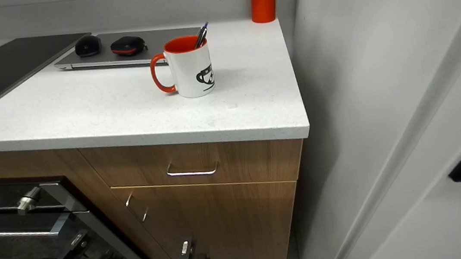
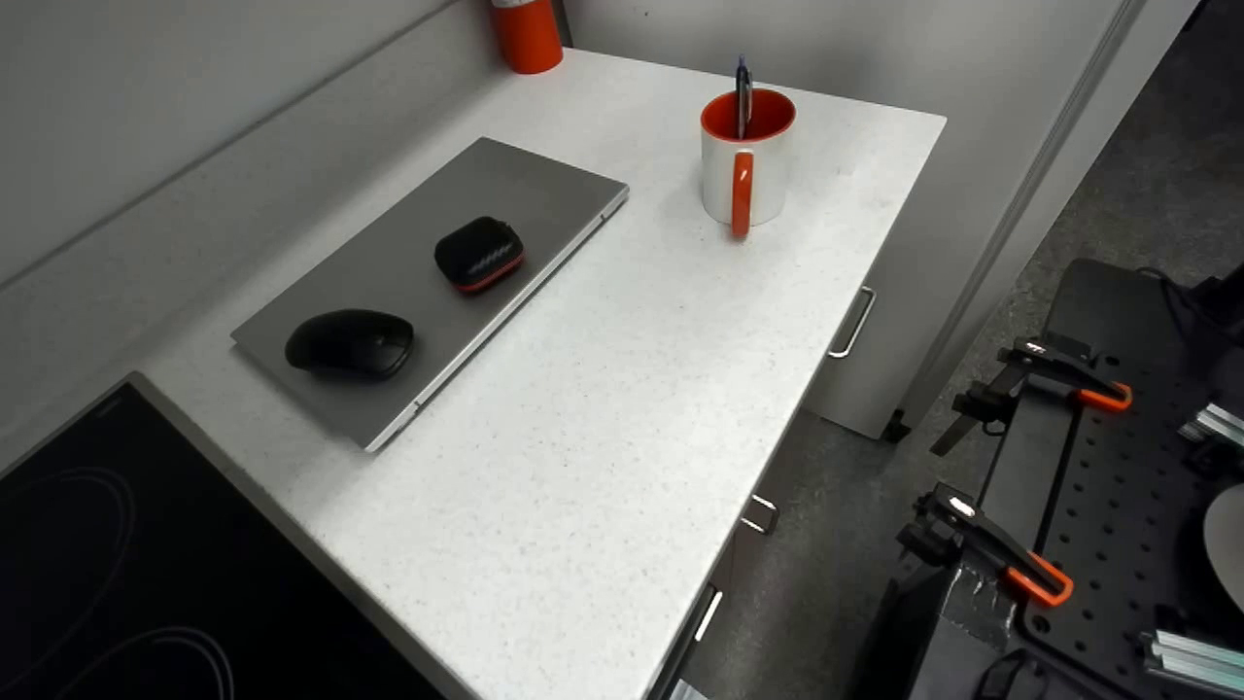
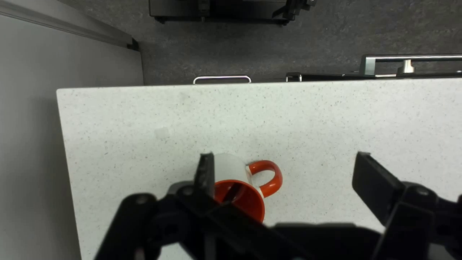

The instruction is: Remove the black pen from the white mug

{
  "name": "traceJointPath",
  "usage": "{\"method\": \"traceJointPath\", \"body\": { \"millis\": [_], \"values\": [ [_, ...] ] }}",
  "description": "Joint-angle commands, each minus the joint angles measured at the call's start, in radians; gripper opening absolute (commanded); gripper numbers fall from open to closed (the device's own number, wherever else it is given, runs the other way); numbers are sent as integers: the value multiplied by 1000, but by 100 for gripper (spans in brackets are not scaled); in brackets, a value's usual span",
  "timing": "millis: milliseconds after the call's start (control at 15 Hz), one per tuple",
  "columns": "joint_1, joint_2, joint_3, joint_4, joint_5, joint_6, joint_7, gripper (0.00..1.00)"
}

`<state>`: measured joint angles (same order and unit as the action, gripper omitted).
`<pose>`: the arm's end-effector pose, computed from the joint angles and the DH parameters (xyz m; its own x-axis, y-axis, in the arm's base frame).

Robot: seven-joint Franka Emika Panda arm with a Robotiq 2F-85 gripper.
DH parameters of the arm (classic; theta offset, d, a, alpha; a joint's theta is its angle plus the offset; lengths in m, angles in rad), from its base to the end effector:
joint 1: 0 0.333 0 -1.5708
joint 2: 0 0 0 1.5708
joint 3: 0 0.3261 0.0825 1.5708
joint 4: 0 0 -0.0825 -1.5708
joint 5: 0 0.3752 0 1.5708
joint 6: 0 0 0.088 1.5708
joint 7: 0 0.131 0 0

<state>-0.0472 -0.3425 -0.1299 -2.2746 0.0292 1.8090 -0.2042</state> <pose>0.4134 -0.0737 0.4705 0.9935 0.0336 -0.1088 0.0233 -0.9952 -0.0948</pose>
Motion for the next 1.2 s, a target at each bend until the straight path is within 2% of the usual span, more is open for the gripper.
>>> {"method": "traceJointPath", "body": {
  "millis": [0, 267, 733, 1067, 1133],
  "values": [
    [11, 53, -23, 33, 80, -6, -88, 100],
    [4, 146, -57, 77, 195, -11, -192, 100],
    [-38, 318, -66, 165, 273, 53, -194, 100],
    [-75, 403, -57, 223, 283, 103, -146, 100],
    [-73, 366, -47, 179, 257, 96, -162, 100]
  ]
}}
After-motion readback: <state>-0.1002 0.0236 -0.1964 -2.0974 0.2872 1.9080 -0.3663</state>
